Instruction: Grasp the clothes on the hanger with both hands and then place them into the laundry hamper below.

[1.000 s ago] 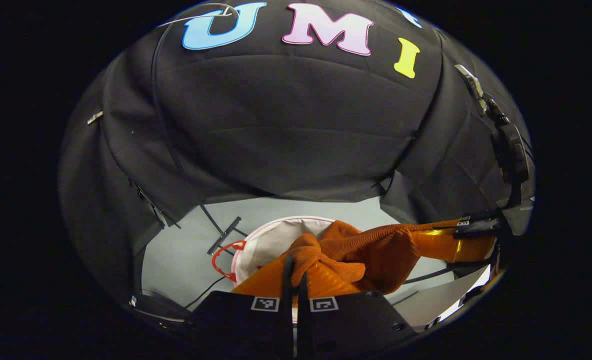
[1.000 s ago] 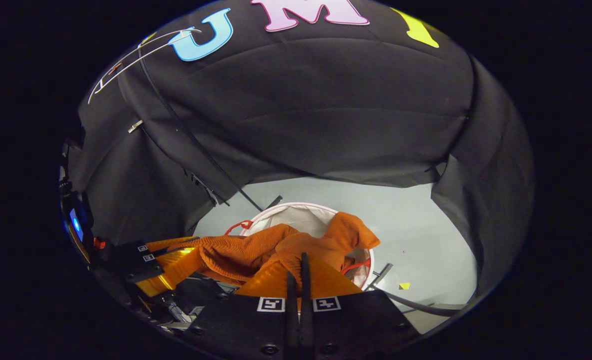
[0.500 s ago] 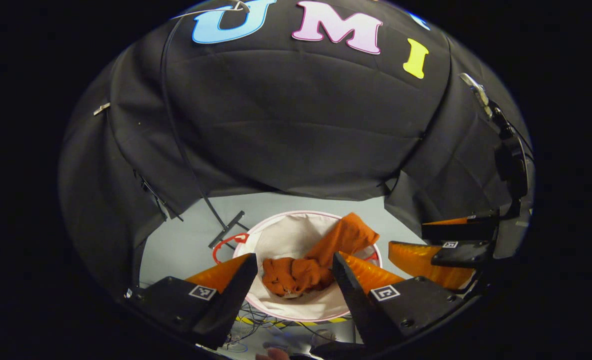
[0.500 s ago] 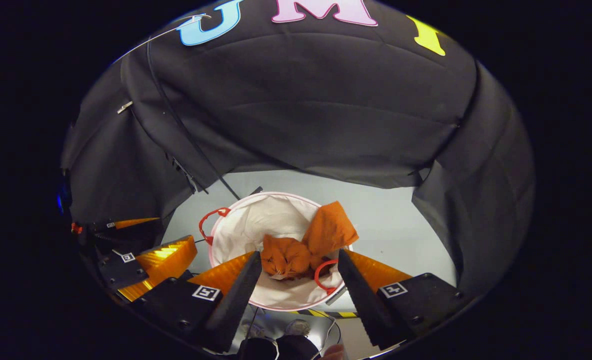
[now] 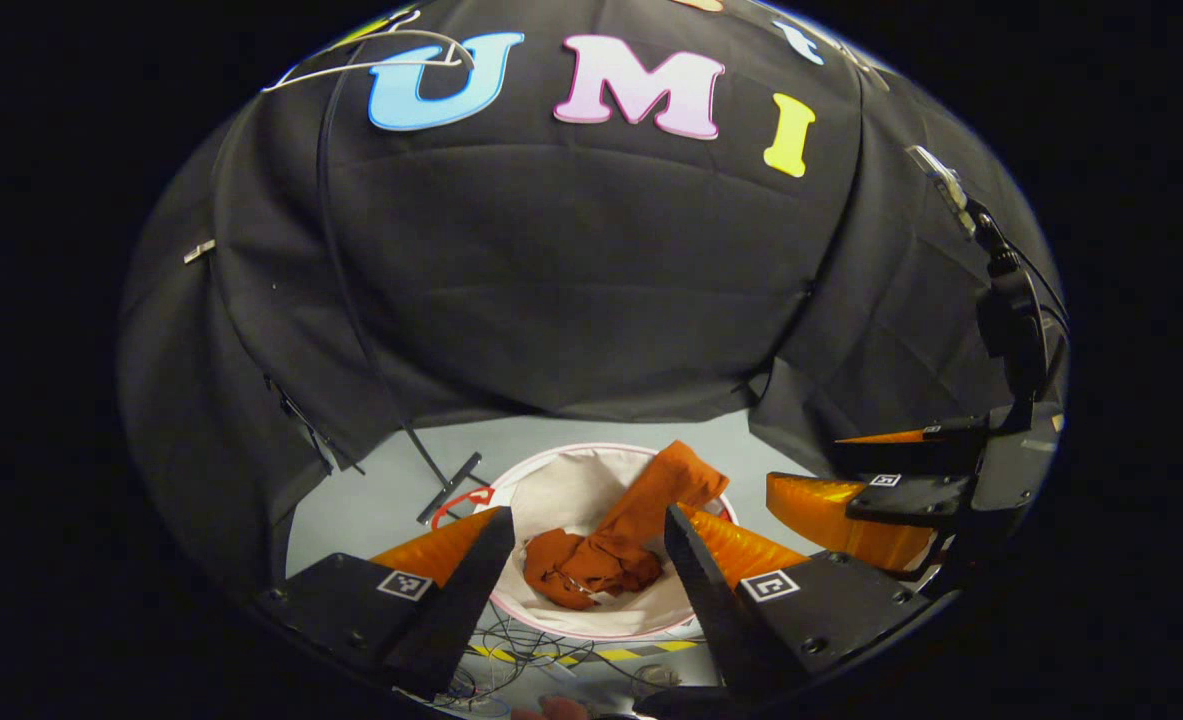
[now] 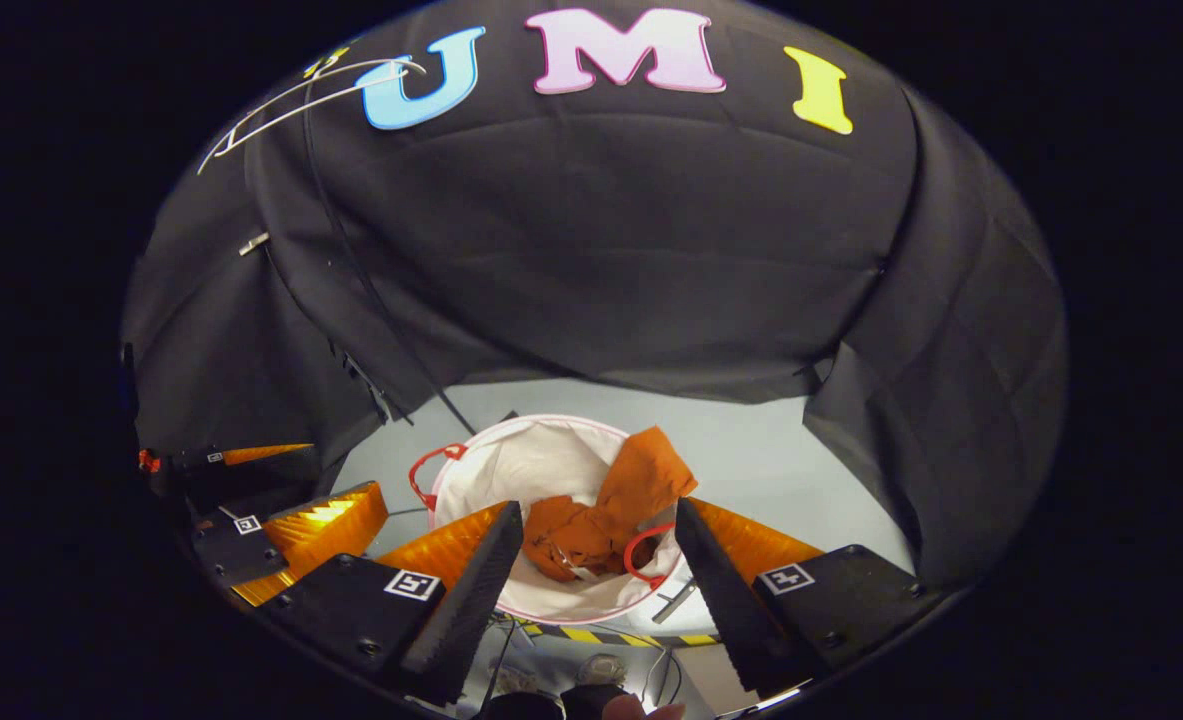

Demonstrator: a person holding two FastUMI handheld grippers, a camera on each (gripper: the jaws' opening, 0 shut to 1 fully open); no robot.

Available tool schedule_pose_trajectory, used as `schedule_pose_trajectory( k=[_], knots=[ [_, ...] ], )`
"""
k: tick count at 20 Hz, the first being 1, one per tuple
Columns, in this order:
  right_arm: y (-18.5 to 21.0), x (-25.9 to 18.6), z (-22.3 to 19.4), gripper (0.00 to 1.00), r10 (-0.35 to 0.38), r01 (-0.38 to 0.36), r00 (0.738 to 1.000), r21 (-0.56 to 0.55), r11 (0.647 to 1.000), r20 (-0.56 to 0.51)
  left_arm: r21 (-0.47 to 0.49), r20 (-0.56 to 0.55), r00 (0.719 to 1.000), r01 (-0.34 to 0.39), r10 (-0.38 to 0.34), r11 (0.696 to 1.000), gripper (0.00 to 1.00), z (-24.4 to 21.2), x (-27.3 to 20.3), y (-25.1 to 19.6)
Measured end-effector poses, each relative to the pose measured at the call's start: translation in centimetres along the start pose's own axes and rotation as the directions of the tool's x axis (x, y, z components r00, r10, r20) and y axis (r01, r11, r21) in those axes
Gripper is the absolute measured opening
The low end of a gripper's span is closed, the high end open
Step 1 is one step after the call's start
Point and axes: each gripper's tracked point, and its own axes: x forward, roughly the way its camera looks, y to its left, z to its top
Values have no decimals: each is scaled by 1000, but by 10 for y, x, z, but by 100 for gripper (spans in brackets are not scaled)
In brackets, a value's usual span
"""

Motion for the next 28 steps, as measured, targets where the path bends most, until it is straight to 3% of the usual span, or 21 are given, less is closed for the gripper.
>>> schedule_pose_trajectory(
  k=[4,7,9,12,14,17,18,22,28],
  knots=[
    [7,-60,39,99,-31,25,981,34,999,192,27,113,994,-5,2,1000,96,21,-55,2],
    [19,-112,61,99,-33,20,950,45,999,311,57,198,980,-6,-6,998,95,37,-104,4],
    [35,-150,80,99,-1,-23,921,57,998,390,70,262,965,-9,-10,997,95,51,-138,4],
    [51,-211,108,99,24,-46,857,30,998,515,83,388,922,-27,-7,996,95,86,-203,1],
    [62,-258,130,98,42,-47,798,-8,999,601,70,465,885,-35,-2,997,95,109,-245,3],
    [77,-312,159,98,42,-13,722,-47,999,691,69,572,820,-31,-14,997,92,142,-309,0],
    [80,-334,170,98,39,-5,693,-50,999,720,75,603,797,-38,-15,996,95,154,-330,0],
    [80,-410,212,100,-3,-6,602,8,1000,798,87,707,707,-42,-32,995,92,190,-411,-1],
    [89,-466,239,98,-38,8,535,40,999,844,52,764,645,-78,11,996,95,225,-473,28]
  ],
)
